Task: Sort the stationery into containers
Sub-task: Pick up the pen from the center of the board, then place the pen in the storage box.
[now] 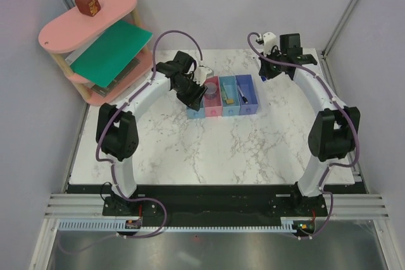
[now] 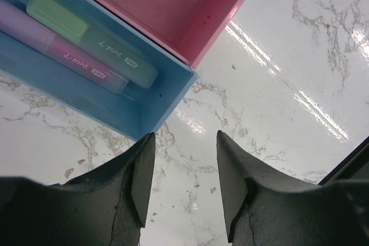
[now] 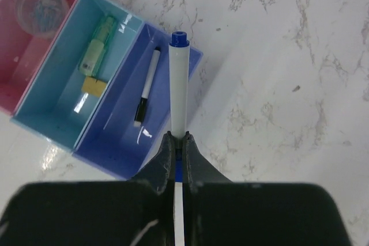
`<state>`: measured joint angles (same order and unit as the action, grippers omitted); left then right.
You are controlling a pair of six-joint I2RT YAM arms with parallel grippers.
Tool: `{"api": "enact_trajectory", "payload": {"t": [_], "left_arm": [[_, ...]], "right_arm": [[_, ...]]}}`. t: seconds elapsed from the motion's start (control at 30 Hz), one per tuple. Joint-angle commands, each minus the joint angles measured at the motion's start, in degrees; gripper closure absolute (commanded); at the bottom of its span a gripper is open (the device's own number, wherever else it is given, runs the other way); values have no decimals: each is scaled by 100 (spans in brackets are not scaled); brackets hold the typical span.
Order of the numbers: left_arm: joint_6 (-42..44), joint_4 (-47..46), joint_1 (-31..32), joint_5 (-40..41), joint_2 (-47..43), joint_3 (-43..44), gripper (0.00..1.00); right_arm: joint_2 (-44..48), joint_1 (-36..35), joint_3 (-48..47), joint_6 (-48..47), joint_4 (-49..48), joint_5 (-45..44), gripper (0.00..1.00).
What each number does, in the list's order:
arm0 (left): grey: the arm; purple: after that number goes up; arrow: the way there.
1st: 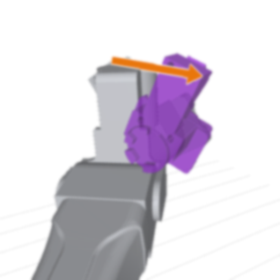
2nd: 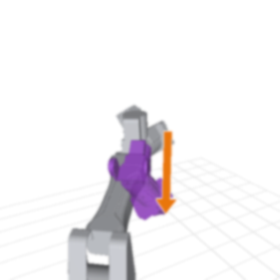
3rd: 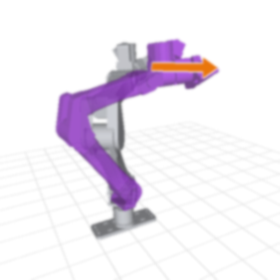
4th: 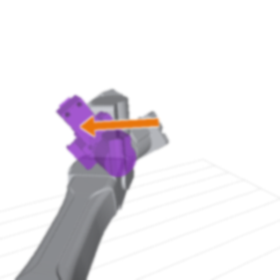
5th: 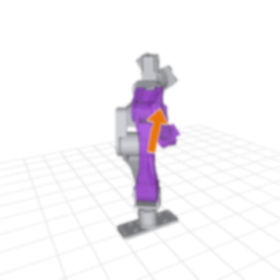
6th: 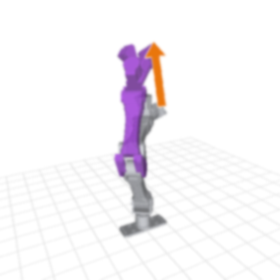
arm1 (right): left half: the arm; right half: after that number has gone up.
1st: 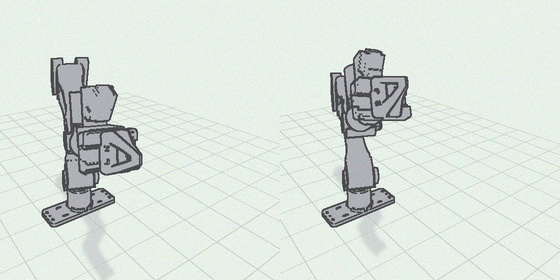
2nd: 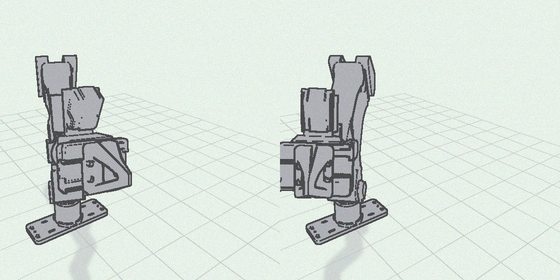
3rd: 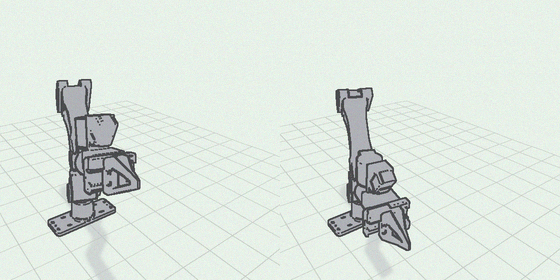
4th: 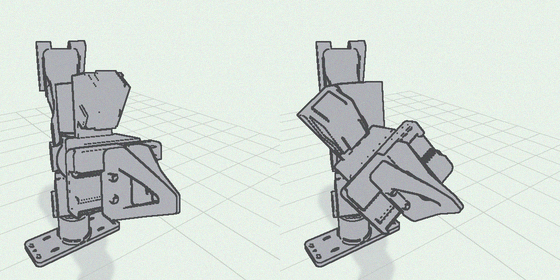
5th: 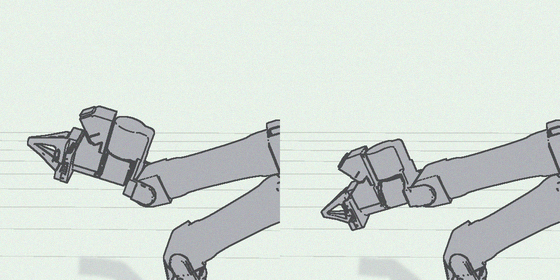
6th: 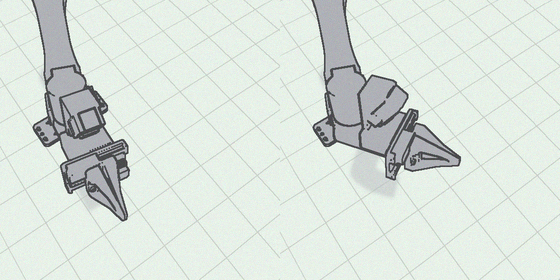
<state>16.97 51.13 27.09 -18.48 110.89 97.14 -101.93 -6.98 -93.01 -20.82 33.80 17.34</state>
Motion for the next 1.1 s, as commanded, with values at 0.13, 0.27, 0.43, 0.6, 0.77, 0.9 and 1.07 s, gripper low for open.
{"api": "enact_trajectory", "payload": {"t": [0.13, 0.27, 0.43, 0.6, 0.77, 0.9, 1.07], "left_arm": [[324, 186, 182, 230, -753, -247, 46], [535, 186, 297, 634, -718, -450, 46], [606, 107, 297, 846, -622, -723, 47], [667, -243, 314, 1162, -569, -1170, 47], [649, -385, 323, 1347, -516, -1347, 47], [649, -473, 332, 1391, -463, -1373, 47], [606, -578, 332, 1444, -393, -1356, 47]], "right_arm": [[-1223, -224, -517, 904, -699, 419, 100], [-1391, -330, -420, 939, -893, 437, 100], [-1505, -374, -358, 1053, -1121, 401, 100], [-1593, -409, -200, 984, -1174, 349, 100], [-1488, -453, 213, 817, -1244, 296, 88], [-1321, -453, 520, 737, -1297, 261, 83], [-1172, -462, 758, 702, -1315, 234, 83]]}}
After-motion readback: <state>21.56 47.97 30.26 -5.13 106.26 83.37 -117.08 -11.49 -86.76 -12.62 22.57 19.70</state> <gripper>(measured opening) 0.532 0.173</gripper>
